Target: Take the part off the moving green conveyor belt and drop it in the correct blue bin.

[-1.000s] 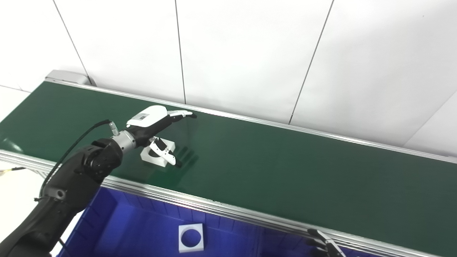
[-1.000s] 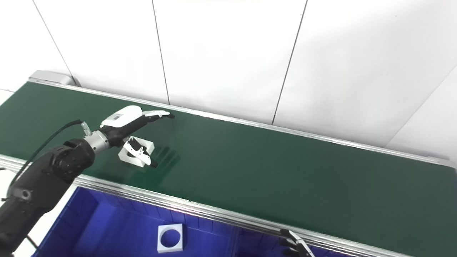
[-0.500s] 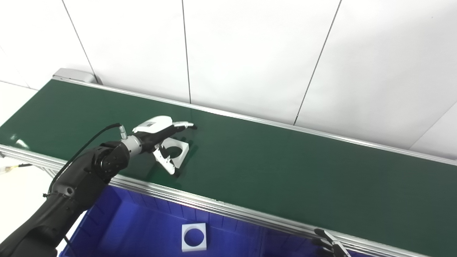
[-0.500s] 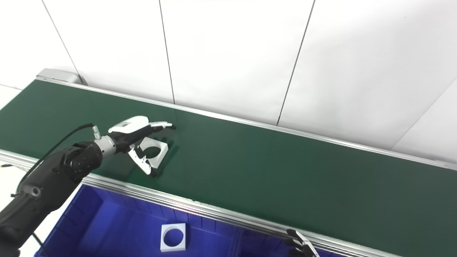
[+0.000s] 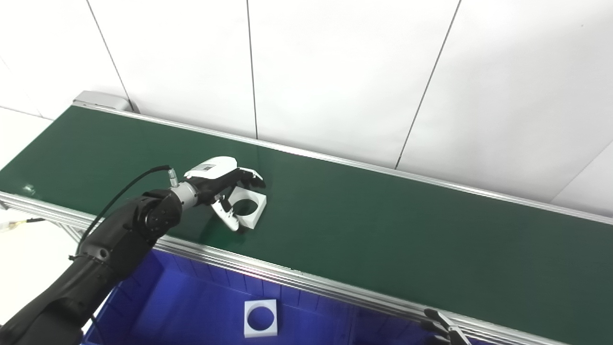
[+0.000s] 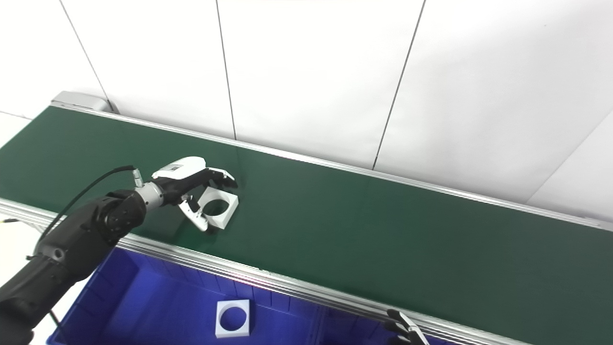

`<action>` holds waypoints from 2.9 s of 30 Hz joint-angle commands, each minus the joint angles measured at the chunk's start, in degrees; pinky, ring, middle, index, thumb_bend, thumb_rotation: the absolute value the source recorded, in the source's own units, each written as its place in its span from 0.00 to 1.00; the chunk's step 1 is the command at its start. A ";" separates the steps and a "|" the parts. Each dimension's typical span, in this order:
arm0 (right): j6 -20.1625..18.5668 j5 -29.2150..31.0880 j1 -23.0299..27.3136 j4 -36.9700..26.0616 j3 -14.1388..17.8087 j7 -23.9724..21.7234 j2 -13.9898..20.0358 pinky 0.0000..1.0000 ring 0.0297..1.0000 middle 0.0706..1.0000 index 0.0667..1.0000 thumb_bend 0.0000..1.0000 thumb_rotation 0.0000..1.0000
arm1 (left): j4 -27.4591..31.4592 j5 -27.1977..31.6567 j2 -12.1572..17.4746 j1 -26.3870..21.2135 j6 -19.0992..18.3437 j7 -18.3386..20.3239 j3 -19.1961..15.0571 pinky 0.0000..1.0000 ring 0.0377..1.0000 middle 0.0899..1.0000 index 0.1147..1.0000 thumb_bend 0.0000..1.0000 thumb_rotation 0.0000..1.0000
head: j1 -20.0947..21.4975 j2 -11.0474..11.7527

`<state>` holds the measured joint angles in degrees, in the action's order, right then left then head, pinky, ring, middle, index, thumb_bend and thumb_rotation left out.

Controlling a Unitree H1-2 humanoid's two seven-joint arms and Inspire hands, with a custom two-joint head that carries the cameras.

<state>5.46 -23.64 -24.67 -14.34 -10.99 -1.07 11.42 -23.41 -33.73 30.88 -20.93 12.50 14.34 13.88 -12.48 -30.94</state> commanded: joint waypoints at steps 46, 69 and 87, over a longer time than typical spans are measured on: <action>1.76 -6.08 -1.10 -4.95 -1.13 2.67 -5.20 0.64 0.71 0.77 0.86 0.83 0.33 | 26.75 21.31 -4.54 20.45 14.21 -5.50 -7.49 0.38 0.40 0.47 0.42 0.50 0.00 | 19.55 -15.50; -0.43 -5.19 -1.05 -7.31 -0.31 1.41 -5.10 0.63 0.71 0.77 0.86 0.85 0.36 | 23.48 20.00 -10.43 32.64 14.03 -3.52 -4.37 0.45 0.46 0.45 0.39 0.50 0.00 | 20.17 -19.64; -1.66 -5.36 -0.77 -7.99 -0.33 0.45 -4.88 0.61 0.70 0.77 0.86 0.85 0.36 | 21.24 18.42 -10.15 32.36 10.79 -1.83 -2.23 0.46 0.45 0.46 0.41 0.50 0.00 | 20.39 -20.05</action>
<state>3.90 -29.03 -25.40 -20.22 -11.45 -0.67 6.56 -3.75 -15.35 20.04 12.13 23.11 12.01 11.39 7.91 -51.06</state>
